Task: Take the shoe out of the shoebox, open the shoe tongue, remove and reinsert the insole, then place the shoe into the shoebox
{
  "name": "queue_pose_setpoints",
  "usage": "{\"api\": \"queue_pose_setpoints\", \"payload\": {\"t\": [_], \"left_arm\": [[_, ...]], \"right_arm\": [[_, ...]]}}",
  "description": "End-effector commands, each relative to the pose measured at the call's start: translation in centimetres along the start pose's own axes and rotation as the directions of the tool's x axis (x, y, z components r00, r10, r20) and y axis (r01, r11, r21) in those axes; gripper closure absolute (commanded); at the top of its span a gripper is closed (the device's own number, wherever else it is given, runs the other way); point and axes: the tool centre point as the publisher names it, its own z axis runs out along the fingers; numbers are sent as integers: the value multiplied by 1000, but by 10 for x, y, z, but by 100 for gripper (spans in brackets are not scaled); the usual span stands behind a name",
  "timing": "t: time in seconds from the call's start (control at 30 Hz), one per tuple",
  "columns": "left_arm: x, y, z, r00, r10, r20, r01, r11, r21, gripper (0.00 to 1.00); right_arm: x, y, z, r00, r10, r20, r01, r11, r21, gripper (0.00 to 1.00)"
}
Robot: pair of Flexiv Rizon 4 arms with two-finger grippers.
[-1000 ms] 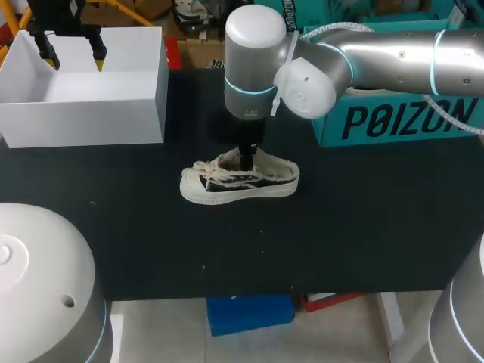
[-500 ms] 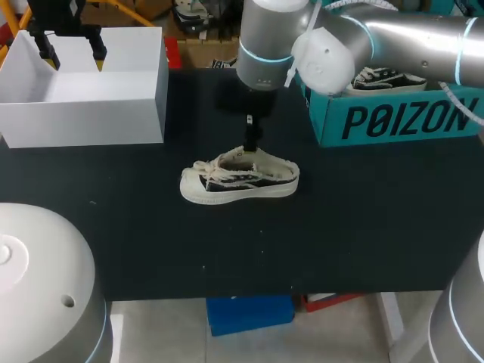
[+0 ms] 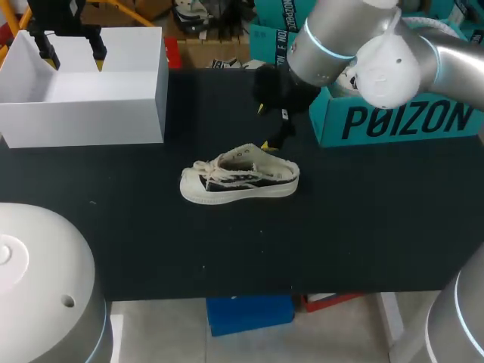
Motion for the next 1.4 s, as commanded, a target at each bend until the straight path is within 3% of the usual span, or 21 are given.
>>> {"api": "queue_pose_setpoints", "payload": {"t": [0.03,0.77,0.93,1.1,1.4], "left_arm": [[0,1,0,1000,-2,1,2,1000,1,0],[0,1,0,1000,-2,1,2,1000,1,0],[0,1,0,1000,-2,1,2,1000,1,0],[0,1,0,1000,-2,1,2,1000,1,0],[0,1,0,1000,-2,1,2,1000,1,0]], "right_arm": [[9,-15,-13,1000,-4,9,6,985,-170,0],[9,-15,-13,1000,-4,9,6,985,-170,0],[42,-23,-22,999,38,-14,-41,950,-310,0],[64,-27,-19,997,72,-36,-81,910,-408,0],[64,-39,4,996,83,-29,-87,886,-455,0]]}}
